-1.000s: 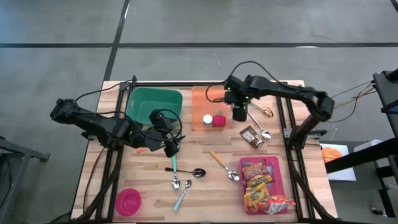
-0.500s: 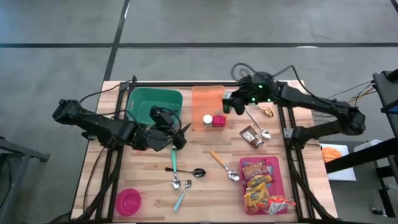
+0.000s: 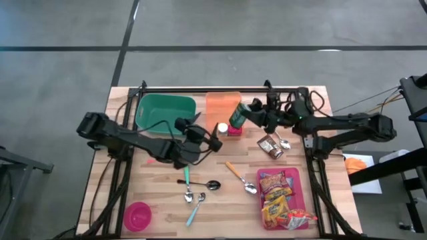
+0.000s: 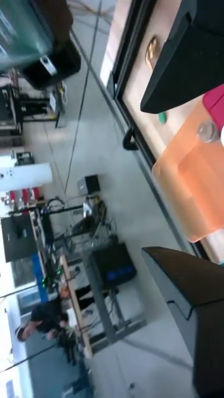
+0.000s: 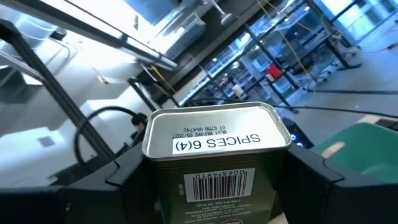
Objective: Pick & Place Food Item
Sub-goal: Put the black seasoning can into the orange bin
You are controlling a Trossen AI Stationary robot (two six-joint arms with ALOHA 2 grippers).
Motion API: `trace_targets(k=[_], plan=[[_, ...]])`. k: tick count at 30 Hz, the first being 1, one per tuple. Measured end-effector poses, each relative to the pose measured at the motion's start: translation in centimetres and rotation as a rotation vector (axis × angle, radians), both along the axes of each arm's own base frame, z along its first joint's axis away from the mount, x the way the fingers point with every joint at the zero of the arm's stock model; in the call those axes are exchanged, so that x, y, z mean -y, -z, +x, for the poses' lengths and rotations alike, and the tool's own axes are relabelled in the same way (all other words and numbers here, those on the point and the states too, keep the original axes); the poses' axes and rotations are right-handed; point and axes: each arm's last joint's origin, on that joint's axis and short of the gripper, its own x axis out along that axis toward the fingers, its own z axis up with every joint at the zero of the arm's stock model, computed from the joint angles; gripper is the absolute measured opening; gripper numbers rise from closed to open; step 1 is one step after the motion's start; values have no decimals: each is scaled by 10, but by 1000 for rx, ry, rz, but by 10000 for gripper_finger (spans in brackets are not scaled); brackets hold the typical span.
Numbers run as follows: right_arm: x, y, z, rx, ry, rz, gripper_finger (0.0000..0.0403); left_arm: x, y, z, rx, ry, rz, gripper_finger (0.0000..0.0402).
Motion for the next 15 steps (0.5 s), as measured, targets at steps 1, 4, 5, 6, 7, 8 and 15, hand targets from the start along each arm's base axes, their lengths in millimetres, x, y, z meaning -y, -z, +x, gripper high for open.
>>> trace_targets(k=[1, 4, 5, 6, 7, 8, 15], plan=[[-3, 2, 2, -7, 4, 2, 250, -1, 3, 3, -8, -4, 9, 370], [-10, 7, 12, -31, 20, 0, 250, -5, 9, 11, -26, -8, 25, 370], [-12, 8, 15, -38, 21, 4, 250, -6, 10, 13, -32, -1, 29, 370], [-14, 8, 19, -45, 21, 7, 250, -7, 10, 15, -39, 10, 33, 370], [-16, 8, 23, -47, 15, 7, 250, -8, 10, 16, -48, 30, 39, 370], [-17, 7, 27, -47, 10, 6, 250, -9, 8, 18, -56, 60, 45, 370], [-20, -3, 50, -33, 9, -10, 250, -5, 4, 23, -102, 271, 80, 370]])
